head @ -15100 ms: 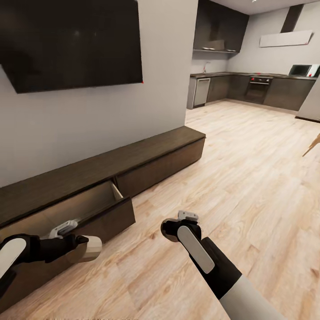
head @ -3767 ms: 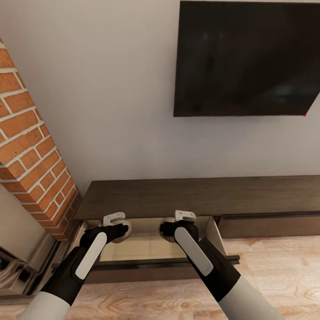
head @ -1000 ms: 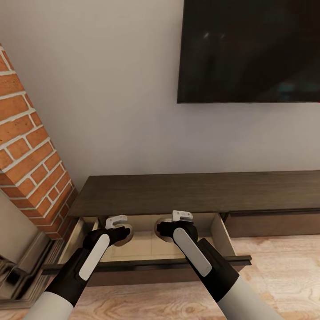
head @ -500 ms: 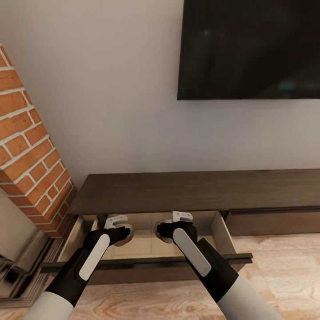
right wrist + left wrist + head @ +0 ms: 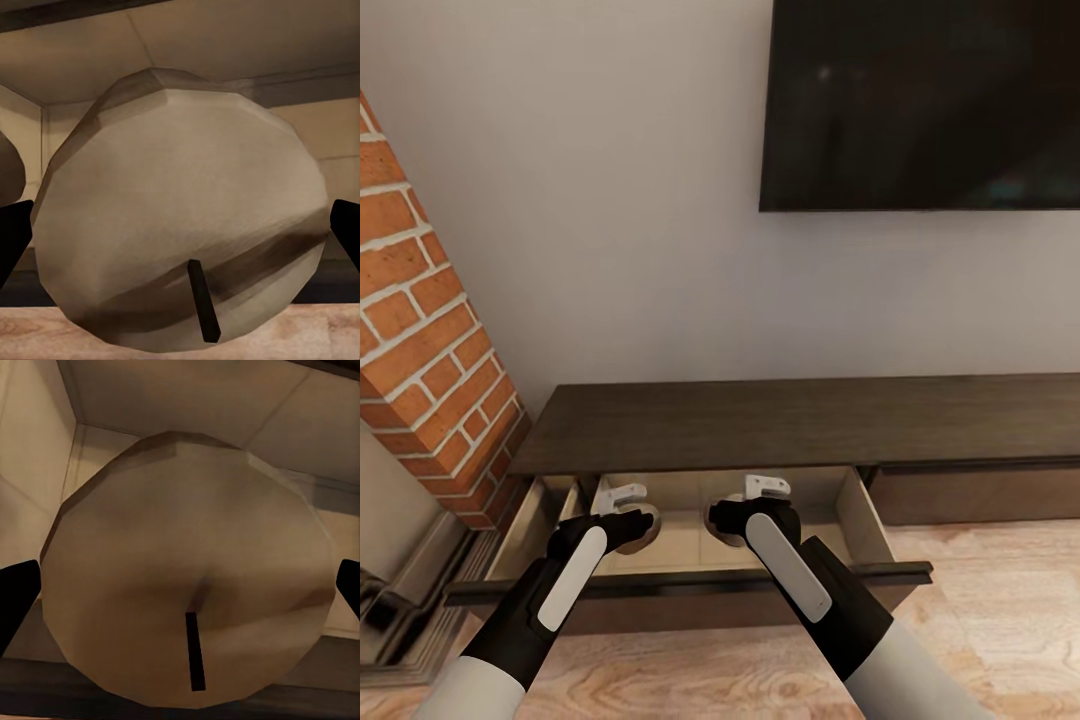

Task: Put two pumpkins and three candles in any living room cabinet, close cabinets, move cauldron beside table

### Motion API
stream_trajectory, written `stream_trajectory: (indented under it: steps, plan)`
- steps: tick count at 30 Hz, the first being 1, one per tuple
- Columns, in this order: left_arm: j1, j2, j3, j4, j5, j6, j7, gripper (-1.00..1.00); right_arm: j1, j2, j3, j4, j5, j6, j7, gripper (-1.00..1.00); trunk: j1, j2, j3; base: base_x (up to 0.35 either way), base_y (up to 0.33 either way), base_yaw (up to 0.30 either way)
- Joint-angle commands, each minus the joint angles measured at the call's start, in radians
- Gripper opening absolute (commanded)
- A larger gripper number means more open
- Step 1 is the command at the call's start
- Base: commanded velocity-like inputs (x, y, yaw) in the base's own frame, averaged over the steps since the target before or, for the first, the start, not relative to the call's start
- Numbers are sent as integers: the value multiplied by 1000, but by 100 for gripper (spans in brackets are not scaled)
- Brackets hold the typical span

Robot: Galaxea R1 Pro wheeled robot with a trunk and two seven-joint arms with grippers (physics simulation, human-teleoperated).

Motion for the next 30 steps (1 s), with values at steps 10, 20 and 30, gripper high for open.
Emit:
stream_trajectory:
  steps: [10,20,30]
  plan:
    - [-1,1,-4,-7,10,0,10,-100,-1,0,1,-2,-7,1,-9,-100,11,-22,-10,0,0,0]
    - [-1,1,-4,-9,10,0,10,-100,-1,2,2,0,-8,1,-9,-100,11,-22,-10,50,63,0]
    - [-1,-18,-6,-4,9,0,10,-100,-4,72,3,74,-18,-11,-17,-100,11,-22,-10,2,3,0]
